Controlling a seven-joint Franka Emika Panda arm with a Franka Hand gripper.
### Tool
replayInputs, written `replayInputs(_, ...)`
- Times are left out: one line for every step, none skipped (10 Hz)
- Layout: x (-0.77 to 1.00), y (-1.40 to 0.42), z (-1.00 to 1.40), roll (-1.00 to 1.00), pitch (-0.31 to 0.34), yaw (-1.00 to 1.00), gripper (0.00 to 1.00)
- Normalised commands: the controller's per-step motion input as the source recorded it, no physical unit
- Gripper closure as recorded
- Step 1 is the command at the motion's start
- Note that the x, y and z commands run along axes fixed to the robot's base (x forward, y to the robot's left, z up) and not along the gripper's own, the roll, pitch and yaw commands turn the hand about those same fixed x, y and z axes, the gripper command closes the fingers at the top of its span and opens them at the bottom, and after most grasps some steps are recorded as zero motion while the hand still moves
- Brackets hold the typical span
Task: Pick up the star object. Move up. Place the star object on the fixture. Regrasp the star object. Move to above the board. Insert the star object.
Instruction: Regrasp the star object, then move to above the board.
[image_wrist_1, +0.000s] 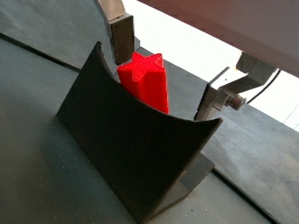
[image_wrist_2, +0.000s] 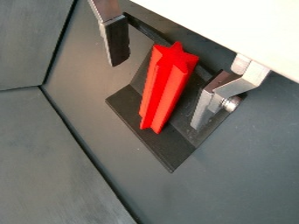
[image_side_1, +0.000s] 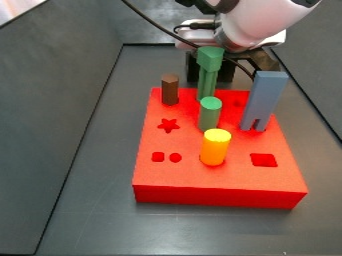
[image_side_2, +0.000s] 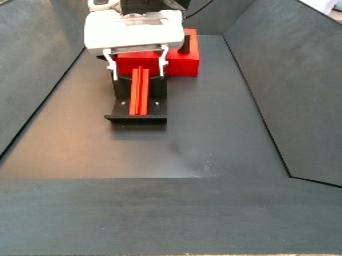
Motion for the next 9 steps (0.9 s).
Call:
replayInputs(0.0,0.0,0.0,0.0,0.0,0.0,1.0)
replayInputs(-0.13,0.17,1.0,-0.3,-0.011,0.01,1.0)
replayInputs(-0.13,0.17,1.0,-0.3,-0.011,0.01,1.0)
replayInputs(-0.13,0.17,1.0,-0.28,-0.024,0.01,1.0)
replayInputs(-0.13,0.16,1.0,-0.21,-0.071,0.0,1.0)
replayInputs(-0.13,0.16,1.0,-0.19,-0.082,0.0,1.0)
replayInputs(-0.13,0.15,1.0,-0.14,-0.09,-0.02,1.0)
replayInputs(-0.13,0.15,1.0,-0.12,-0.086,-0.03,1.0)
replayInputs(-0.13,0.15,1.0,-0.11,-0.078,-0.05,1.0)
